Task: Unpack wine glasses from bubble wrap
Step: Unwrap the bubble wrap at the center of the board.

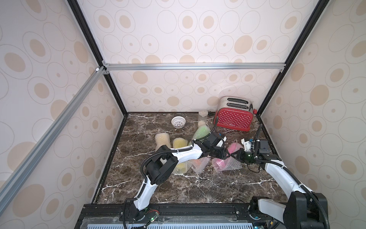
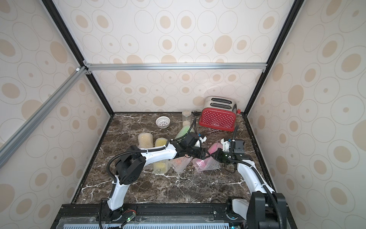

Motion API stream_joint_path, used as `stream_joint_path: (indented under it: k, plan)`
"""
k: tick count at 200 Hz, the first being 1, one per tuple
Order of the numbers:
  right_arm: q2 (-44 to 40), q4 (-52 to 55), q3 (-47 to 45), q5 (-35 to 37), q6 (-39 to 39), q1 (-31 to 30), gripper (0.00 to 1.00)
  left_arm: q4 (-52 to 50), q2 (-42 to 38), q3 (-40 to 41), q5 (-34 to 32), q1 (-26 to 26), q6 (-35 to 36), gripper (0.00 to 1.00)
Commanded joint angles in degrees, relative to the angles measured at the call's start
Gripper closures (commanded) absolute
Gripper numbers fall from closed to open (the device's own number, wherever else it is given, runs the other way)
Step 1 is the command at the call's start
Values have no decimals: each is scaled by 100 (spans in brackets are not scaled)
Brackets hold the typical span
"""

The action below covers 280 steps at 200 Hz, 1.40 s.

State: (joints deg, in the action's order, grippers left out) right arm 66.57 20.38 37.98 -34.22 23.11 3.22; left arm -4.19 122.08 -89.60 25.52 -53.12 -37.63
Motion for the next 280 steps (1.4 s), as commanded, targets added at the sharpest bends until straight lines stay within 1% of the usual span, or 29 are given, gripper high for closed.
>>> stream_joint_path:
  k: [1,12,17,35,46,56,66,77,110,140,174,190,202,214,237,245,259,274,280]
  plan:
    - [-46,-72,96,-187,27,-6,100,48,152,-215,84,-16,133,49]
    - [-64,-53,78,-153,14,0,100,83,188,-216,94,-12,120,53]
    - [-73,-31,78,-135,3,-4,100,85,203,-216,89,-15,115,56]
    - [-103,170,119,64,-109,-2,100,59,222,-200,5,0,99,73]
    - [-135,424,187,465,-136,-5,100,77,180,-153,-46,36,57,84]
    - [-150,686,267,935,-134,10,100,153,113,-66,-94,94,-9,91]
    - [-144,914,334,1322,-123,17,100,294,20,61,-76,161,-116,95]
    - [-135,1079,374,1596,-78,86,100,506,-97,258,-60,234,-255,97]
    - [-314,1150,239,1935,186,492,100,1264,-448,1046,20,458,-776,100]
    - [-481,1281,193,2171,255,880,100,1805,-740,1728,-8,656,-1169,100]
    - [-574,1467,174,2432,281,1305,100,1989,-992,2120,-168,805,-1365,100]
    - [-562,1521,173,2382,202,1506,100,1992,-1085,2282,-186,877,-1427,99]
    - [-530,1572,221,2342,118,1529,100,1992,-1091,2303,-180,908,-1396,97]
    - [-492,1575,236,2261,65,1525,100,1962,-1069,2244,-145,918,-1354,92]
    - [-372,1542,292,2095,-81,1532,100,1624,-948,1863,39,905,-1135,78]
    - [-272,1497,321,1907,-146,1526,100,1451,-941,1703,41,885,-1002,72]
    - [-37,1460,405,1529,-184,1523,95,1055,-919,1383,-26,849,-729,63]
    - [108,1453,447,1380,-220,1515,91,757,-889,1094,-122,806,-458,55]
    - [115,1463,447,1368,-228,1515,86,697,-844,982,-127,791,-374,53]
